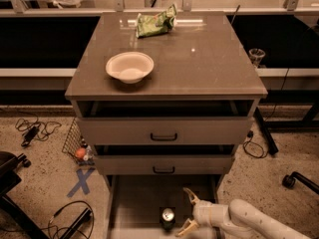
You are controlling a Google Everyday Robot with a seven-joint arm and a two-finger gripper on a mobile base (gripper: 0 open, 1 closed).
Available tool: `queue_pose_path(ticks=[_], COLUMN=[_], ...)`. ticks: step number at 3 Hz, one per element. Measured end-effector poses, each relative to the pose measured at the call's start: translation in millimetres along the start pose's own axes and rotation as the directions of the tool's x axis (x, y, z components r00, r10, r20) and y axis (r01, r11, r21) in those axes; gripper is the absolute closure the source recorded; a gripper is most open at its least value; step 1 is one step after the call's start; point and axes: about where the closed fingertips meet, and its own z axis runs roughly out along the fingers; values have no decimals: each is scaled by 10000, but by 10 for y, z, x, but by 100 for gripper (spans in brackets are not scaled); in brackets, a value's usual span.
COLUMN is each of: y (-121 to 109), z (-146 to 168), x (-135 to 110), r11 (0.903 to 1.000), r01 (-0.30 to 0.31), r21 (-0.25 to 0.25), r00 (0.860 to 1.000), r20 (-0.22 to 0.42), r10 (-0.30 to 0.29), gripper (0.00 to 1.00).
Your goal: Pick green can from bottom drawer and place on counter
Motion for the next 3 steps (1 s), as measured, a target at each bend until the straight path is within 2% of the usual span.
queue_pose_path(ticks=[1,2,3], y=[-24,39,135], z=[215,576,814], x=[277,493,612], r11=[9994,9945,9869], r01=[-237,-547,-681], r21=[-259,-890,-1459], r00=[9997,9978,9967], r20=[56,331,341], r10=[238,578,738], gripper=[0,0,0])
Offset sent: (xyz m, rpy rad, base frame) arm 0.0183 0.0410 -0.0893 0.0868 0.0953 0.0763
